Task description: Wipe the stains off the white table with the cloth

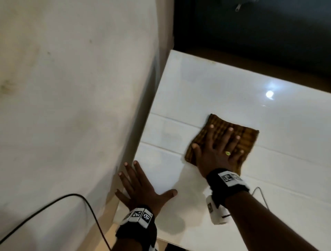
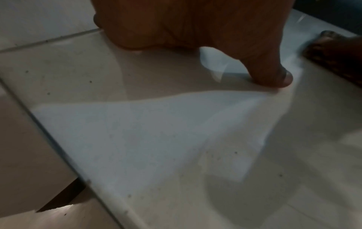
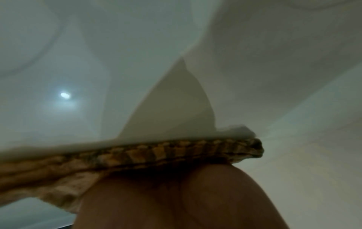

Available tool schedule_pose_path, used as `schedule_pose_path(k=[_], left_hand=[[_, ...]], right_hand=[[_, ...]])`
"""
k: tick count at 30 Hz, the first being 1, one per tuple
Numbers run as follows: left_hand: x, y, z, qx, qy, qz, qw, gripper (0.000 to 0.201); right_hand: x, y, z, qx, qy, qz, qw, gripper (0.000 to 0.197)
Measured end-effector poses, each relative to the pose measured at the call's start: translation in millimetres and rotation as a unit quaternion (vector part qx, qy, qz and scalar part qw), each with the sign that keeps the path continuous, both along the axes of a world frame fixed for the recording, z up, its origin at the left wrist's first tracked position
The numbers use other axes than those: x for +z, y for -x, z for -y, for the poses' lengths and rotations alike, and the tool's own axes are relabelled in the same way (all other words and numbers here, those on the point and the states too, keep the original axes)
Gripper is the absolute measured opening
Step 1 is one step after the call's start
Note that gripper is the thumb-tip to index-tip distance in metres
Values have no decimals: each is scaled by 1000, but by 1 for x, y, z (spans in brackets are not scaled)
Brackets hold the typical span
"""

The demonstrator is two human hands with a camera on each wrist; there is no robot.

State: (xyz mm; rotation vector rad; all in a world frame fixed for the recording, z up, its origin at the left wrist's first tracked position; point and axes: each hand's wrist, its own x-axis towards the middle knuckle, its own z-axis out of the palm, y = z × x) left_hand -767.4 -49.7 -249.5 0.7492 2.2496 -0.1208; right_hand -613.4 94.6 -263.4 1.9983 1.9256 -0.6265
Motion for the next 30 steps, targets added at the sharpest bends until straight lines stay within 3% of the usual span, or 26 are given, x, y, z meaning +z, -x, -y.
schedule_pose_path(k=[5, 8, 10, 12, 18, 21, 26, 30], left_hand=[[4, 8, 2, -14, -13, -5, 1000, 158], [2, 27, 19, 5, -64, 55, 996, 146], [-4, 40, 34, 67, -134, 86, 985, 139], [-9, 44, 47, 71, -169, 95, 978, 133], [-7, 37, 42, 91, -175, 105, 975, 139], [-10, 35, 43, 28, -179, 87, 979, 135], [-8, 20, 46, -92, -132, 30, 986, 128], [-10, 0, 48, -193, -121, 4, 974, 123]], right_hand=[[-9, 128, 6, 133, -27, -91, 987, 84], [-12, 163, 12, 179, -22, -113, 977, 83], [-16, 157, 21, 222, -30, -120, 967, 80], [-19, 145, 40, 275, -37, -135, 951, 78], [-22, 129, 80, 294, -32, -139, 945, 74], [-22, 105, 82, 277, -54, -134, 950, 68], [-21, -8, 109, 147, -77, -55, 985, 69], [-20, -3, 113, 111, -59, -50, 991, 72]])
